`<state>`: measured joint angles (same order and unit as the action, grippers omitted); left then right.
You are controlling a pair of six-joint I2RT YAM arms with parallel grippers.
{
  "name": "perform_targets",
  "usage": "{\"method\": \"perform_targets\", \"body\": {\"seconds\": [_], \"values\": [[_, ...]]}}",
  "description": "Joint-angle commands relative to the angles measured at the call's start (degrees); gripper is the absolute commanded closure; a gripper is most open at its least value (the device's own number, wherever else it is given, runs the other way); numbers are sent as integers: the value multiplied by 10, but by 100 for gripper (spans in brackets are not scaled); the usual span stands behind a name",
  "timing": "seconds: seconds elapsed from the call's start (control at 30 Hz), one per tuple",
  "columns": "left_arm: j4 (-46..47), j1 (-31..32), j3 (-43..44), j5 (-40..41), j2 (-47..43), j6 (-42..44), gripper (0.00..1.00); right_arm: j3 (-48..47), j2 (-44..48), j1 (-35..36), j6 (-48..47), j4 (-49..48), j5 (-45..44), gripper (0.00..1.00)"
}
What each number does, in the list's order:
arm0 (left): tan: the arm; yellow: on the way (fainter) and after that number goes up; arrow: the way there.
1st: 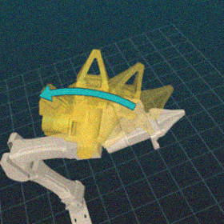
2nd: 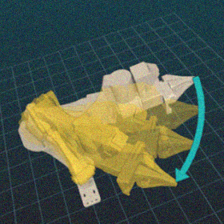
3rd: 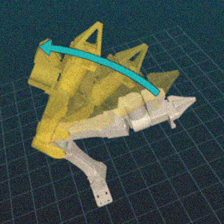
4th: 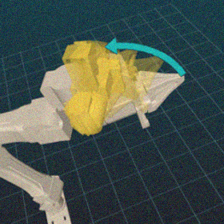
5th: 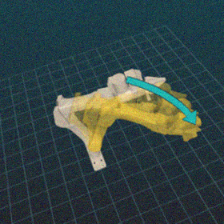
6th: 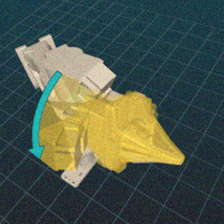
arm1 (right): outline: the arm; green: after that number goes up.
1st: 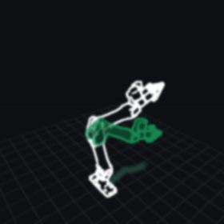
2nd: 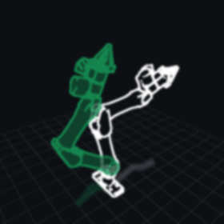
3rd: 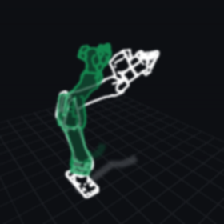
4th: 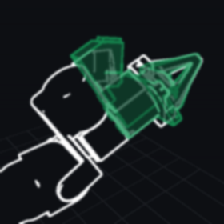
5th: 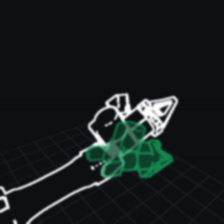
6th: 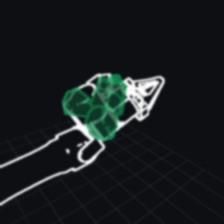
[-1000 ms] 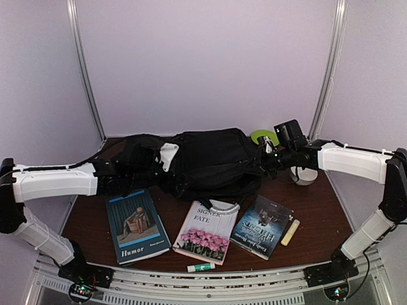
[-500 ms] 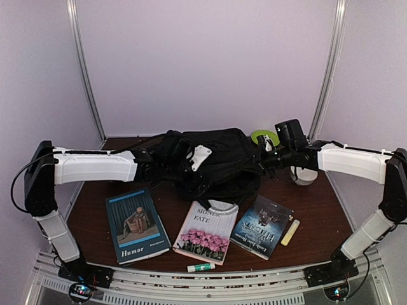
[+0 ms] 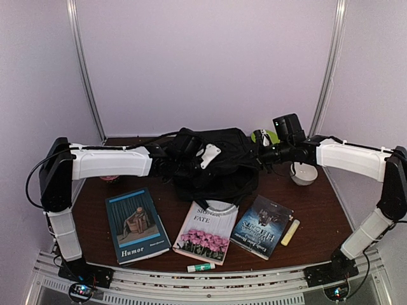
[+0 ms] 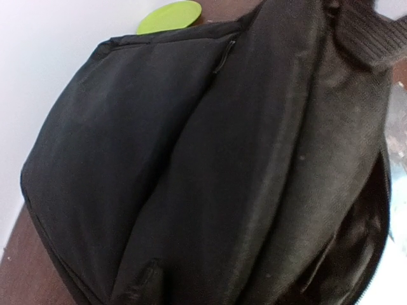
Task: Pack the student bag
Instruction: Unzip the student bag at the center of the board.
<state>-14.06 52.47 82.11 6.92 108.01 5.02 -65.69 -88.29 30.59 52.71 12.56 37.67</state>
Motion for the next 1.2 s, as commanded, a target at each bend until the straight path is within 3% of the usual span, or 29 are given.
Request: {"method": "perform_targets", "body": {"seconds": [0.0,0.07,0.2,0.37,0.5,0.63,0.9,1.17], "values": [[10,-3,25,56,-2,-14,76,-54,-24,7,-22,-11,17,100],[13,-4,26,86,-9,-28,97,-75,-40,7,-29,-8,11,100],[14,-13,24,133,-27,-60,100,-129,-75,9,-51,12,-11,98],[10,-31,25,180,-51,-106,100,-158,-74,9,-73,26,-72,50],[-17,-49,53,202,-47,-147,100,-153,-57,9,-86,43,-106,37],[-72,-67,100,225,-28,-211,100,-119,-19,9,-102,56,-145,34],[-124,-93,158,222,-6,-332,100,74,126,37,-103,14,-249,38],[-150,-98,235,211,85,-359,100,248,185,121,-34,-54,-286,41]]}}
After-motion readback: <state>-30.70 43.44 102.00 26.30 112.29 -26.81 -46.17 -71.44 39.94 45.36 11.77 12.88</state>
